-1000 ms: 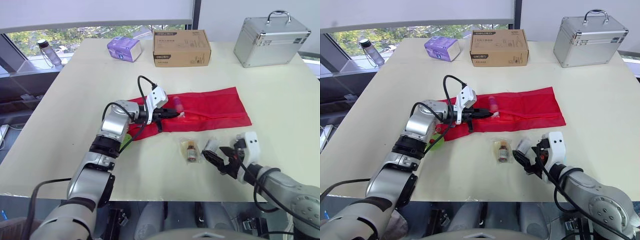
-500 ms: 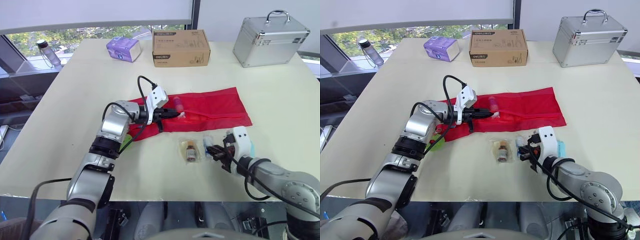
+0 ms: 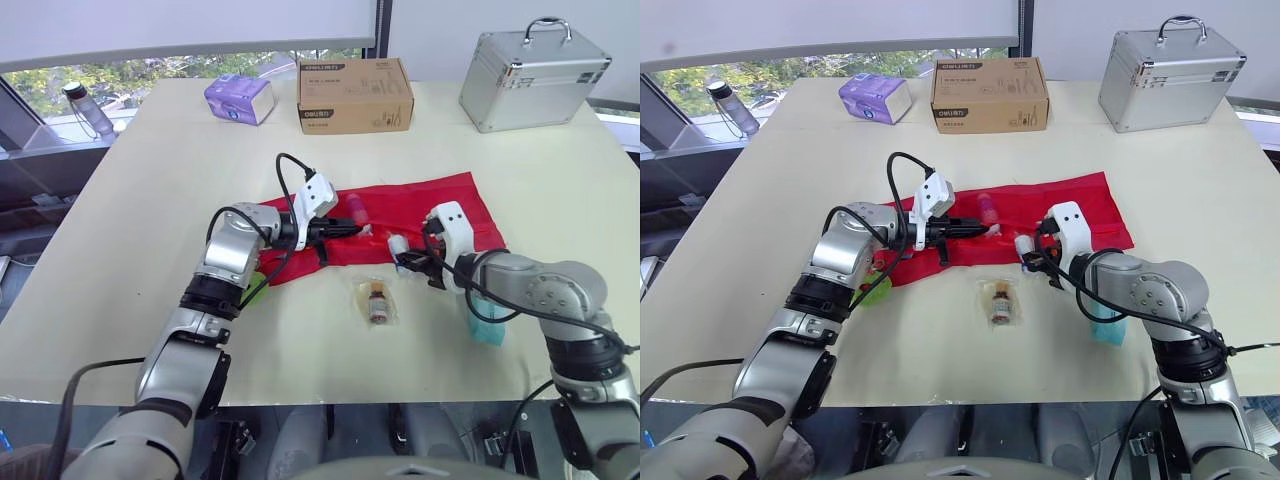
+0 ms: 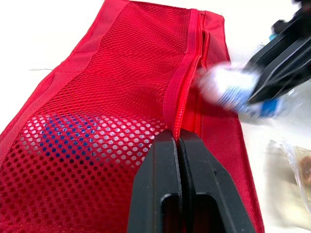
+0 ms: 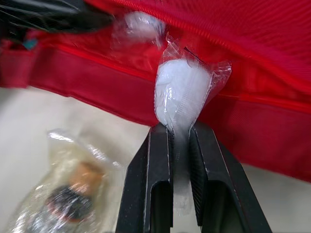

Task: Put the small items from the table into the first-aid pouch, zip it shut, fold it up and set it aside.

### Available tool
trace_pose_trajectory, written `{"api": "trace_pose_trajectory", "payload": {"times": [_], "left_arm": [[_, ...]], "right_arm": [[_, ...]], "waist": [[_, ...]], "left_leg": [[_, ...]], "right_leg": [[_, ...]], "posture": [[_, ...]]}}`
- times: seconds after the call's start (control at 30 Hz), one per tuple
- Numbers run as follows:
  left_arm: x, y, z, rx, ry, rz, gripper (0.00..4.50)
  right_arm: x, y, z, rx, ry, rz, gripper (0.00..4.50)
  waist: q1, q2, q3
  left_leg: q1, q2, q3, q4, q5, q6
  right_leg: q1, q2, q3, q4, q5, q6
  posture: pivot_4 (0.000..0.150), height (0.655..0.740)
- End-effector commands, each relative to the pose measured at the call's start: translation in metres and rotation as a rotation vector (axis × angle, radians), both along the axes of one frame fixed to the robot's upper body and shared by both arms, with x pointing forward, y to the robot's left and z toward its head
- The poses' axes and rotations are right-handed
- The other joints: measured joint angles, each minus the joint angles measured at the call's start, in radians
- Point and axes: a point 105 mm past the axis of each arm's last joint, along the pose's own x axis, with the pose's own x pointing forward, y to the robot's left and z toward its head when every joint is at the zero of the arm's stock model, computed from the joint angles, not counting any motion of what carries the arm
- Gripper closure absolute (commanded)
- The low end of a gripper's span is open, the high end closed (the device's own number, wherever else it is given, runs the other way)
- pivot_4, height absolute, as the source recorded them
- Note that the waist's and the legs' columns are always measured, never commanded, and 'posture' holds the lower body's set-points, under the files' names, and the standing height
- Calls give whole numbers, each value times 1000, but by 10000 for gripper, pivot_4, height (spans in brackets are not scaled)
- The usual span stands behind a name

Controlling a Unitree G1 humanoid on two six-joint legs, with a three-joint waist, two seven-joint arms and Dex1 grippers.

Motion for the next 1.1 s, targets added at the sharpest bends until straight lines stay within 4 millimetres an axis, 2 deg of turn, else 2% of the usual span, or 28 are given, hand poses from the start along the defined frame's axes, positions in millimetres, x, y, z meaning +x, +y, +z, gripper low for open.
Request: {"api": "trace_pose_trajectory", "payload": {"times": [0.03,0.2,0.43,0.7,0.93,1.0,1.03,1.1], "left_arm": [[-4,-5,14,-41,-51,-24,45000],[-8,-4,10,-34,-47,-32,45000],[-10,-5,8,-23,-55,-52,45000],[-12,-2,6,-12,-61,-66,45000],[-15,-2,5,-12,-63,-77,45000],[-15,-1,5,-16,-62,-70,45000],[-13,0,6,-21,-58,-58,45000],[-10,1,7,-31,-50,-37,45000]], "right_arm": [[13,6,12,19,-61,-2,44854],[27,11,12,26,-68,-20,44854],[42,34,11,4,-95,23,44854],[52,53,13,-17,-162,84,44854],[64,61,12,-15,-224,86,44854],[64,61,9,-13,-232,103,34852],[62,60,9,-10,-239,115,32590],[57,58,15,11,-271,127,25006]], "waist": [[-1,0,0],[-1,0,0],[-3,0,0],[-4,0,0],[-6,0,0],[-5,1,0],[-5,1,0],[-5,1,0]], "left_leg": [[0,0,0,0,0,0],[0,0,0,0,0,0],[0,0,1,0,0,0],[0,0,1,0,0,0],[1,0,1,-1,0,0],[1,0,1,-1,0,0],[1,0,1,-1,0,0],[1,0,1,-1,0,0]], "right_leg": [[0,0,0,0,0,0],[-1,0,0,0,0,0],[-1,0,1,1,0,0],[-1,0,1,1,0,0],[-2,0,1,2,0,0],[-2,0,1,2,0,0],[-2,0,1,2,0,0],[-2,0,1,2,0,0]], "posture": [[1500,7400],[1500,7400],[1500,7400],[1500,7400],[1500,7400],[1500,7400],[1500,7400],[1500,7400]]}}
